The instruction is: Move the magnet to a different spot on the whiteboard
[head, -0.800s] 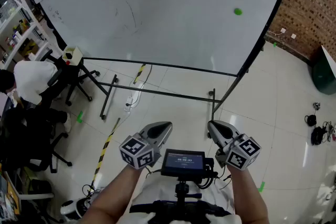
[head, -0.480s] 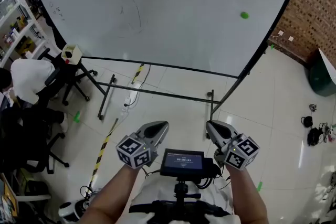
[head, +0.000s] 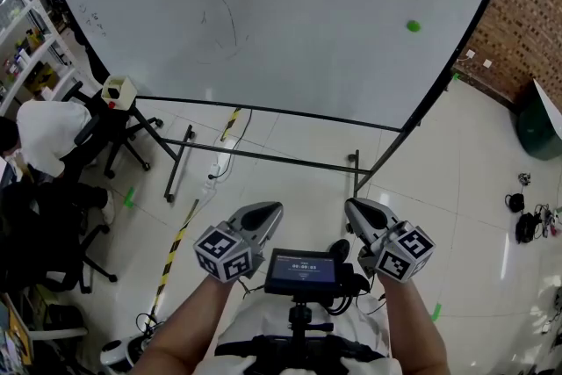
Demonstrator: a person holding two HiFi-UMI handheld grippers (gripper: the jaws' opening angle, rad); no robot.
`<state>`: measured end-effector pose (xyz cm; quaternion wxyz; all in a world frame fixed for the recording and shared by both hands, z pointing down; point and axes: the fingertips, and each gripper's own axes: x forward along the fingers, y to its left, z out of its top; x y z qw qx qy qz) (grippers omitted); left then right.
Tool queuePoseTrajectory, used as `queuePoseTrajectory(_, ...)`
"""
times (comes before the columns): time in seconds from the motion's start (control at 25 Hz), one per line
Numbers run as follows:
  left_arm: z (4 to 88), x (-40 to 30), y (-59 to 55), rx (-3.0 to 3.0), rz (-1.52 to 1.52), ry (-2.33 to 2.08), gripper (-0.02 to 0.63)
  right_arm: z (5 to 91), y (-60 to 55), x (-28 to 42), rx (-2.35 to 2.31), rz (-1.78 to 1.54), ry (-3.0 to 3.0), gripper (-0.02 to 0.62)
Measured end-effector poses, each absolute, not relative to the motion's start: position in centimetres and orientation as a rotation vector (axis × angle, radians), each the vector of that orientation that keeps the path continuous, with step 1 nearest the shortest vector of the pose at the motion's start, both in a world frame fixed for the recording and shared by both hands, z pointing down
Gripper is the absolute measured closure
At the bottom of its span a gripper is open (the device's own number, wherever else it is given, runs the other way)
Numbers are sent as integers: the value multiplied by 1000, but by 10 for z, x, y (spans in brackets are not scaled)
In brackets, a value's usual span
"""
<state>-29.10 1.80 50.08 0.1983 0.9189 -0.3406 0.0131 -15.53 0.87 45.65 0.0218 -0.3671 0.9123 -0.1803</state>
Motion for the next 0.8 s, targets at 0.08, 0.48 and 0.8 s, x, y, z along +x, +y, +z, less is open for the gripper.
queuePoseTrajectory(0.08,502,-288,14,2573,49,-956,571,458,2,-151,-1137,-559,2821,563)
queuePoseTrajectory(0.48,493,-266,-25,2588,85,-976,571,453,-42,-120,-1136,-539,2783,563)
queuePoseTrajectory(0.8,480,-224,-74,2626,116,-956,571,444,-85,-81,-1147,-518,2756,563)
